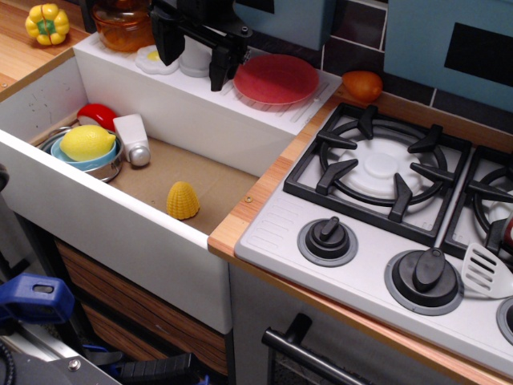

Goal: Put corn on plate

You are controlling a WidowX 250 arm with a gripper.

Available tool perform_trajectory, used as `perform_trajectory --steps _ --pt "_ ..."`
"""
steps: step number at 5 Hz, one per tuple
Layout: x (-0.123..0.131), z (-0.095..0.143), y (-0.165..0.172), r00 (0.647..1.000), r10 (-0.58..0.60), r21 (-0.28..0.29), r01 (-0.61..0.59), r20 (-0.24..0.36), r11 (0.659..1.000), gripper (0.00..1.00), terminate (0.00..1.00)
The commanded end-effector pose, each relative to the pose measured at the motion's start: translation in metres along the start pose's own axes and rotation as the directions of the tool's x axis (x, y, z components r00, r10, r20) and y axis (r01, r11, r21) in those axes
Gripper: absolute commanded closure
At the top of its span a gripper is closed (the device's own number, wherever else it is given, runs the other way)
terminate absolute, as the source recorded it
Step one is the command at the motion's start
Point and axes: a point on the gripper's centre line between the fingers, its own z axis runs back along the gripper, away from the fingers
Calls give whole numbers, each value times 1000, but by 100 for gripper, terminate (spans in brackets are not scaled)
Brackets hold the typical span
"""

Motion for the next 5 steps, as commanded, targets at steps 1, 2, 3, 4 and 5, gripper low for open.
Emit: perform_trajectory --steps 1,2,3,4,5 --pt "0 0 0 1000 0 0 0 0 1000 0 0" --pt "-22 -48 3 995 58 -94 -65 -79 993 0 0" --pt "-33 -98 -2 996 73 -99 -77 -44 992 0 0" --pt "-12 -121 -2 997 71 -70 -72 -19 995 0 0" --pt "-5 -133 -1 998 64 -77 -64 1 995 0 0"
